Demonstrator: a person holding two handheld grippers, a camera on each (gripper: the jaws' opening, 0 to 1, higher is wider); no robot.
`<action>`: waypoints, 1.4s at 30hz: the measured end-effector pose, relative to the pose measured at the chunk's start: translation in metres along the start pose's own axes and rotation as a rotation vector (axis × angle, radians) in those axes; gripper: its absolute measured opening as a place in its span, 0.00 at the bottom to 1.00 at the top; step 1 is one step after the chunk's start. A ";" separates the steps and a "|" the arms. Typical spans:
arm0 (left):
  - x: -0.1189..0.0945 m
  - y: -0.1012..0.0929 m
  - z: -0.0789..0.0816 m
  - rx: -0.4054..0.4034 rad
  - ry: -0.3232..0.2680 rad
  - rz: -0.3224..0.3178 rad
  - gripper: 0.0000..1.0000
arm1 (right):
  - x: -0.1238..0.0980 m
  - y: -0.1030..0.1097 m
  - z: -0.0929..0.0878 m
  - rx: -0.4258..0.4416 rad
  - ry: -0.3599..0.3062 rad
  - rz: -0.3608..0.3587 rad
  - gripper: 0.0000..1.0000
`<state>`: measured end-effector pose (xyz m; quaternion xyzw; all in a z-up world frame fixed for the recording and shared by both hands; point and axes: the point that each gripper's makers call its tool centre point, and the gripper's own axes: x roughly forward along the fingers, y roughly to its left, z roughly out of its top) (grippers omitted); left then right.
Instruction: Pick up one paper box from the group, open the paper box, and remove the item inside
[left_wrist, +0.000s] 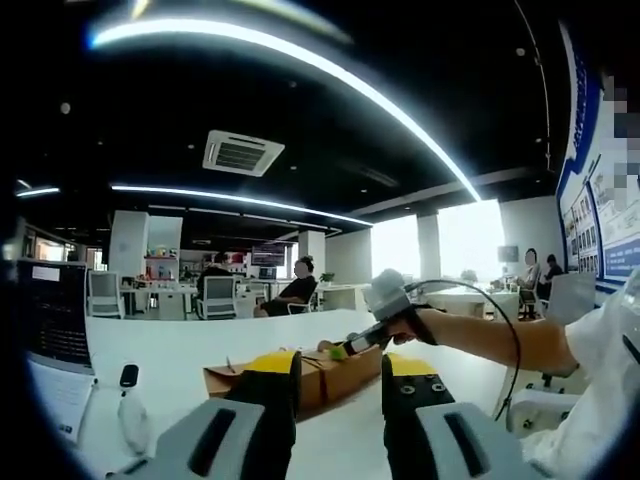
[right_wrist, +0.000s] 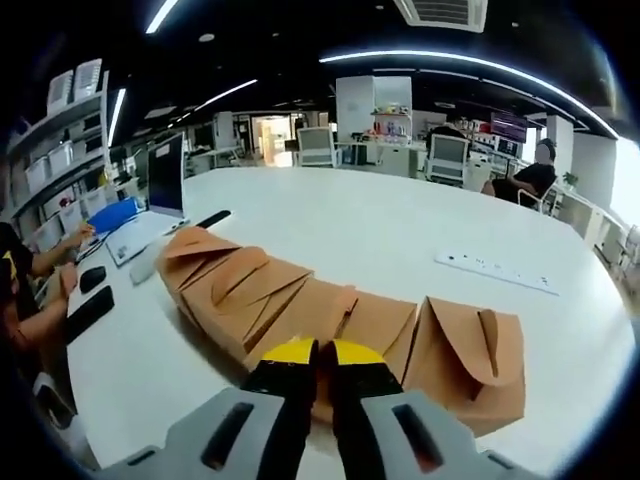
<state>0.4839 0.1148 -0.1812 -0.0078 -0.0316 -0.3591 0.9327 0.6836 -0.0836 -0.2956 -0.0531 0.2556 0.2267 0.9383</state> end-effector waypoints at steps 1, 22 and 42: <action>-0.001 0.001 0.000 0.000 -0.001 0.002 0.34 | 0.000 0.000 0.000 0.002 0.000 0.000 0.06; 0.000 0.001 -0.001 0.000 0.003 0.002 0.34 | -0.011 0.005 -0.005 -0.009 0.002 0.009 0.06; 0.003 0.000 -0.004 -0.002 0.010 0.001 0.34 | -0.025 0.008 -0.010 -0.037 0.016 0.031 0.06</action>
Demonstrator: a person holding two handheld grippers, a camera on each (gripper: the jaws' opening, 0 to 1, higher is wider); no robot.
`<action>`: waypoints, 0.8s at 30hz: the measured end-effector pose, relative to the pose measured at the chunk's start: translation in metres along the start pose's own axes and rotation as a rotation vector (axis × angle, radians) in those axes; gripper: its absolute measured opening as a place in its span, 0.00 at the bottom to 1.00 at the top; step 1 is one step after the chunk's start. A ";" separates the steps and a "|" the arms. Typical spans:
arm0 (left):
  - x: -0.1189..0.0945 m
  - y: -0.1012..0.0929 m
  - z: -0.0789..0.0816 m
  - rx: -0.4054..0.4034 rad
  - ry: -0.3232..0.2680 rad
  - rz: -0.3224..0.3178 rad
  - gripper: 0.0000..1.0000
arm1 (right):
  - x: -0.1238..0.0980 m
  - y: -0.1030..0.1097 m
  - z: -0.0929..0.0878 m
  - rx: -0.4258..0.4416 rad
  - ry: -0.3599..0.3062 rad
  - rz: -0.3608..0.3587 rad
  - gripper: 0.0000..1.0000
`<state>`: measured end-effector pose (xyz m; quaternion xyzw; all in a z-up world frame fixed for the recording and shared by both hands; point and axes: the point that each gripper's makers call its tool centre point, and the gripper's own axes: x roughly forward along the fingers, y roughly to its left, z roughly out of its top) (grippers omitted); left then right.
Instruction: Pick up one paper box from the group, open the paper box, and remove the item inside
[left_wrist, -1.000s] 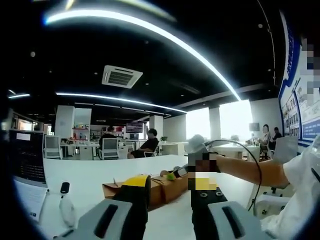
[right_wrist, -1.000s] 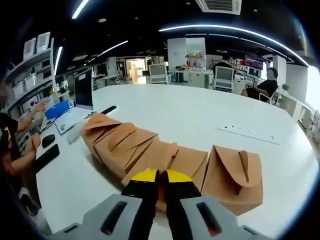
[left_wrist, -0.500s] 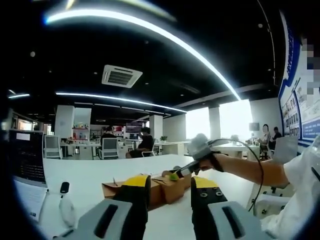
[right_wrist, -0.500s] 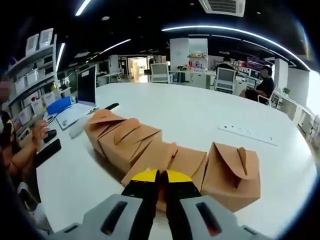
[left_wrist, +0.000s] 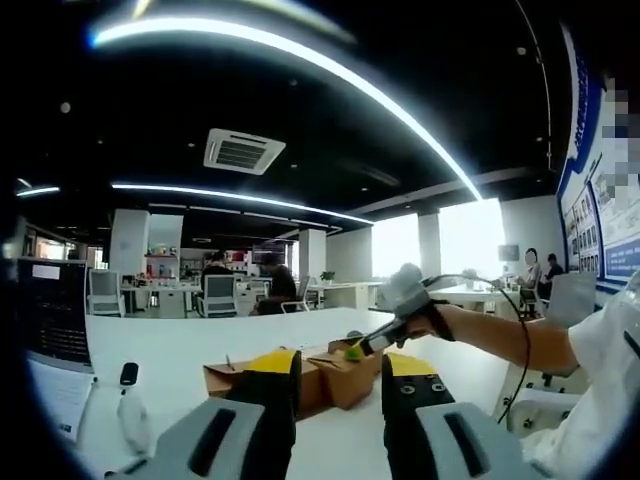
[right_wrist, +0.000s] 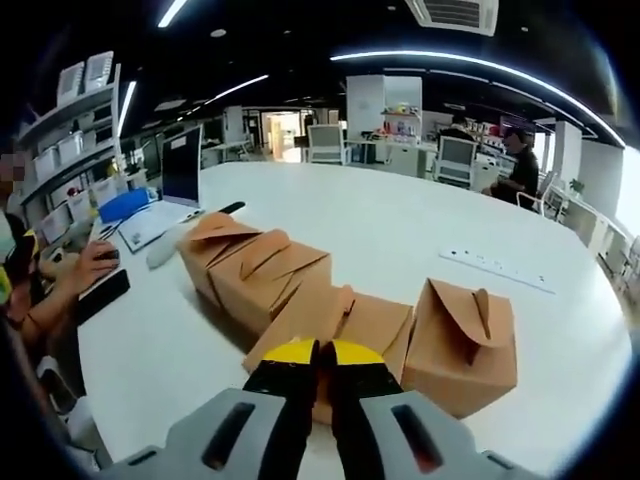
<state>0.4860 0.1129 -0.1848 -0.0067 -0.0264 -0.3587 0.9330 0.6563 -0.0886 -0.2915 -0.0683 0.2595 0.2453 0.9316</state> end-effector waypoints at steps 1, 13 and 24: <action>0.000 0.000 0.000 0.000 0.000 -0.001 0.34 | 0.000 0.000 -0.001 -0.006 0.000 0.001 0.05; -0.001 0.000 0.000 -0.001 -0.001 0.004 0.34 | -0.011 0.000 -0.006 -0.009 -0.003 0.012 0.04; 0.000 -0.002 0.001 0.004 -0.003 0.001 0.34 | -0.020 -0.001 -0.012 -0.030 -0.007 0.039 0.03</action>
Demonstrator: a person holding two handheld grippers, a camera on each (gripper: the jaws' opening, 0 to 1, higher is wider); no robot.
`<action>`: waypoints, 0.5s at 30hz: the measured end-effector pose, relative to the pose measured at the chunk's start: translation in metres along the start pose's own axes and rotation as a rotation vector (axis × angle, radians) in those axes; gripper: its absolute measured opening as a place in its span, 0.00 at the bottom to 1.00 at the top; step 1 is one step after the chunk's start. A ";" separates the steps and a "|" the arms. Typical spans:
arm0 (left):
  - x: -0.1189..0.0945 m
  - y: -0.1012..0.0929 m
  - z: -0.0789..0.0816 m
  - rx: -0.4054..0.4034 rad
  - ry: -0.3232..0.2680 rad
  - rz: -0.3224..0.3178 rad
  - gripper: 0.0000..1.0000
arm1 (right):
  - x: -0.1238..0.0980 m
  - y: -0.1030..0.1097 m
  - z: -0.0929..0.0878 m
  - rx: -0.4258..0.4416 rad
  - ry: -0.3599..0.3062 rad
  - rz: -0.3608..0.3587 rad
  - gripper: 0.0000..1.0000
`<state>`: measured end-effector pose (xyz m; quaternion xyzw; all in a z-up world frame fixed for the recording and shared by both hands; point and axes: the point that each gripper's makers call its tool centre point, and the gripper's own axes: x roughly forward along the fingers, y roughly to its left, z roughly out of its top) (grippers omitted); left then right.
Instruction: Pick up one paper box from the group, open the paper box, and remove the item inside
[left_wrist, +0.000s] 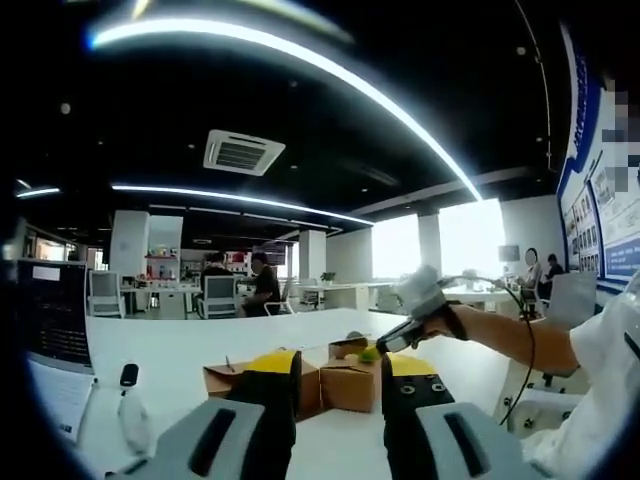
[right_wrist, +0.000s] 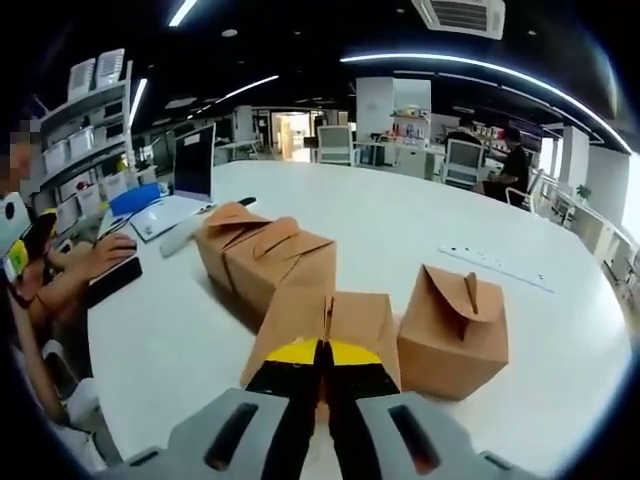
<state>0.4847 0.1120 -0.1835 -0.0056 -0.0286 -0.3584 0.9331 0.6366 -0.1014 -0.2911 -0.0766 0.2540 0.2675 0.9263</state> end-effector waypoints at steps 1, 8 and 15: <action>0.000 0.000 0.000 0.000 0.000 0.000 0.34 | -0.001 0.000 -0.001 -0.001 -0.001 0.005 0.03; 0.002 0.000 -0.002 0.000 0.007 -0.002 0.34 | -0.007 0.000 -0.003 -0.001 -0.016 0.031 0.03; 0.001 0.000 -0.002 0.000 0.005 0.000 0.34 | -0.010 0.003 -0.005 -0.040 -0.047 0.079 0.03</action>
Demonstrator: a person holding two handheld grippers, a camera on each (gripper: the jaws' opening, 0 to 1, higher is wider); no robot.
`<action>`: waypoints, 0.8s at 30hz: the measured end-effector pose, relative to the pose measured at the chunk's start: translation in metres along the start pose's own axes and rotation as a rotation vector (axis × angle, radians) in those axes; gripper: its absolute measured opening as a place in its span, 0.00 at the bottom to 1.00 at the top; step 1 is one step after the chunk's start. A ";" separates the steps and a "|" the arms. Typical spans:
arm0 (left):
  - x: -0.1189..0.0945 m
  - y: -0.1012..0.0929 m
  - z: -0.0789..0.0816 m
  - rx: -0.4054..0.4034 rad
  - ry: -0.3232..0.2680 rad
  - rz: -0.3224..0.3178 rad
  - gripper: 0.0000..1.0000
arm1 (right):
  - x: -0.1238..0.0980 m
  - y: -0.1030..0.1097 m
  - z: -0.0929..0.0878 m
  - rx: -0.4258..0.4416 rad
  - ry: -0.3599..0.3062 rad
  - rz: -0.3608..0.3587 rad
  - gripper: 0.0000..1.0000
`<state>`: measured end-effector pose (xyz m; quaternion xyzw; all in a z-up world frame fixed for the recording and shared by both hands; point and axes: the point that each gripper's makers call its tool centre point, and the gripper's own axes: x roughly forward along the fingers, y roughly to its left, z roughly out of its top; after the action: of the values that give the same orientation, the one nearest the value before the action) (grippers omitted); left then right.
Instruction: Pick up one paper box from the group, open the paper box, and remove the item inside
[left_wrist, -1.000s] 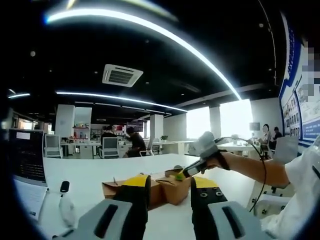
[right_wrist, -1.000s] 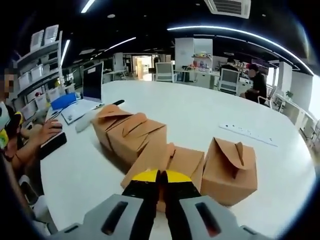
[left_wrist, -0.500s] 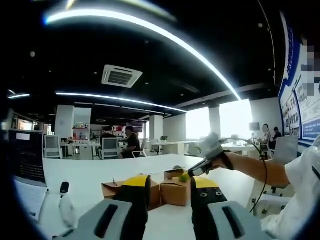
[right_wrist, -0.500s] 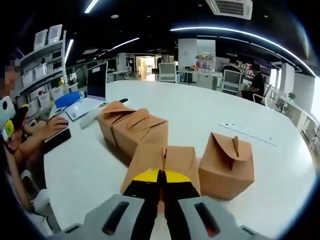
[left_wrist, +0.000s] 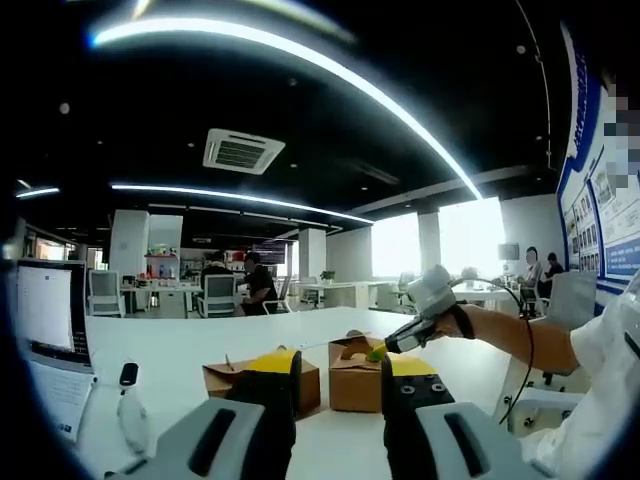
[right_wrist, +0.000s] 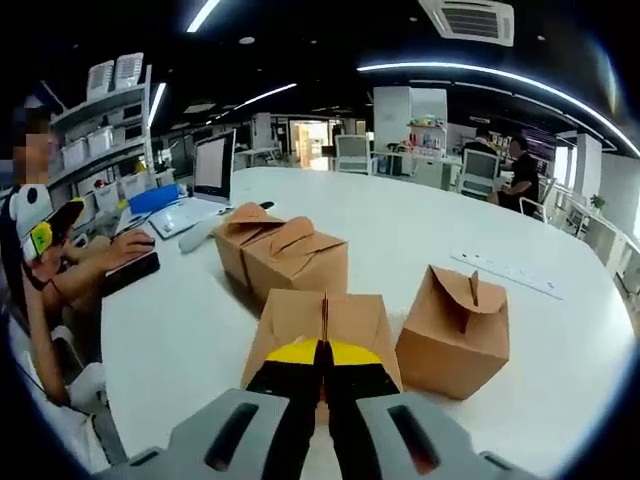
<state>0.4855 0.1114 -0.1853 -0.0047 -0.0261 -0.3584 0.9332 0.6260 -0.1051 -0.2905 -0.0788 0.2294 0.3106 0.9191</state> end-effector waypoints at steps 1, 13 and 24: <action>0.000 0.000 0.000 0.000 0.000 0.000 0.34 | 0.000 0.000 0.000 -0.002 0.000 0.004 0.03; 0.001 0.000 -0.004 -0.005 0.009 -0.003 0.34 | -0.004 0.003 -0.001 -0.093 -0.012 0.051 0.03; 0.005 0.001 -0.005 -0.005 0.014 0.000 0.34 | -0.003 0.012 -0.003 -0.135 -0.035 0.142 0.03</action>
<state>0.4903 0.1083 -0.1904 -0.0044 -0.0190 -0.3585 0.9333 0.6156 -0.0979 -0.2920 -0.1187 0.1971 0.3911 0.8911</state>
